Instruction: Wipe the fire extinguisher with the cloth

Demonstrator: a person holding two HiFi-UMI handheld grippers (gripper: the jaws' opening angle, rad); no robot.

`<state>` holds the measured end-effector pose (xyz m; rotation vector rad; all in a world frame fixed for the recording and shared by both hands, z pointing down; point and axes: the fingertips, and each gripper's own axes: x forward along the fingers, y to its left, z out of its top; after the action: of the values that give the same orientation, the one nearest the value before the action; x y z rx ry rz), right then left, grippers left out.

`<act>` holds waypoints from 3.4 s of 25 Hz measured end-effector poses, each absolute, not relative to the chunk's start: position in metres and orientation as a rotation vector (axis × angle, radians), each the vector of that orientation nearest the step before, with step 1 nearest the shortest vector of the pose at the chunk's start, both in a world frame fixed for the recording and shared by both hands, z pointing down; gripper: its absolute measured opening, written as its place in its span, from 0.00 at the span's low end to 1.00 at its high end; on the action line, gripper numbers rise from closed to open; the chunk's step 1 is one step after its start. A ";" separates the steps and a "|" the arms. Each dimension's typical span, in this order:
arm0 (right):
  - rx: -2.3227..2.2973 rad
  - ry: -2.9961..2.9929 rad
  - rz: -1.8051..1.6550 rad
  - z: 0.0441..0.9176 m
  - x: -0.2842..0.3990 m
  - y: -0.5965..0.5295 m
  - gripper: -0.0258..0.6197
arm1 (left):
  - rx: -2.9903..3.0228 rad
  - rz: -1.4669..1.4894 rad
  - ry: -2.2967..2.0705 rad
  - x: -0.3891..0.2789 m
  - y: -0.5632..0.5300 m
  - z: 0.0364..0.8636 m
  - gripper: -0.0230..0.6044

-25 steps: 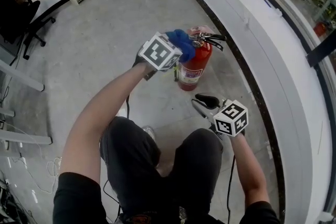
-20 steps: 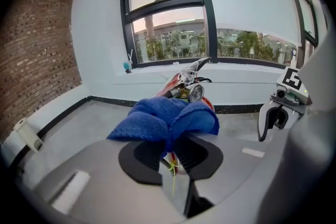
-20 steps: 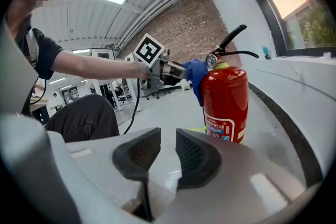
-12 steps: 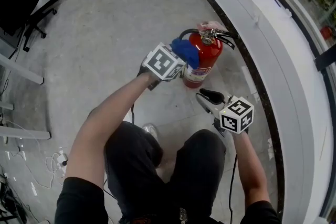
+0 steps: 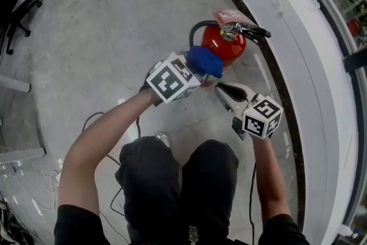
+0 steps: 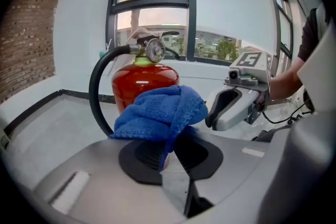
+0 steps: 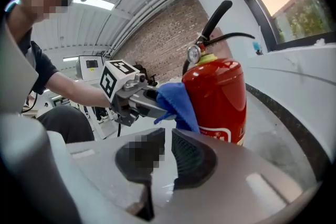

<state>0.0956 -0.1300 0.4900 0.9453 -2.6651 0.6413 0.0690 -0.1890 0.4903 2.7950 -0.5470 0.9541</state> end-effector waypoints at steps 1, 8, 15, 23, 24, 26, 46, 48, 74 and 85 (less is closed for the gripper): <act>0.966 -2.666 0.650 0.482 0.098 -0.133 0.10 | 2.809 0.939 -0.527 0.069 -0.188 0.483 0.13; 1.044 -2.663 0.650 0.396 0.101 -0.153 0.10 | 2.830 0.922 -0.471 0.054 -0.209 0.412 0.13; 1.232 -2.551 0.602 0.323 0.115 -0.194 0.10 | 2.837 1.009 -0.350 0.055 -0.231 0.337 0.13; 1.390 -2.372 0.656 0.291 0.134 -0.246 0.10 | 2.793 1.283 -0.086 0.094 -0.263 0.330 0.13; 1.399 -2.349 0.672 0.291 0.135 -0.250 0.10 | 2.776 1.302 -0.060 0.099 -0.267 0.334 0.13; 1.411 -2.307 0.699 0.291 0.139 -0.257 0.10 | 2.746 1.327 0.001 0.108 -0.273 0.343 0.13; 1.277 -2.193 0.830 0.329 0.209 -0.273 0.10 | 2.553 1.538 0.333 0.177 -0.317 0.421 0.13; 1.269 -2.190 0.845 0.332 0.220 -0.275 0.10 | 2.528 1.543 0.338 0.185 -0.321 0.434 0.13; 1.288 -2.276 0.846 0.264 0.186 -0.238 0.10 | 2.529 1.269 0.041 0.129 -0.258 0.324 0.13; 1.472 -2.372 0.680 0.126 0.134 -0.166 0.04 | 2.617 0.970 -0.326 0.060 -0.179 0.169 0.13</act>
<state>0.1340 -0.1656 0.1259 1.4722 -2.3715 0.6804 0.0599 -0.1790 0.1691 2.6167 -0.3261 0.9702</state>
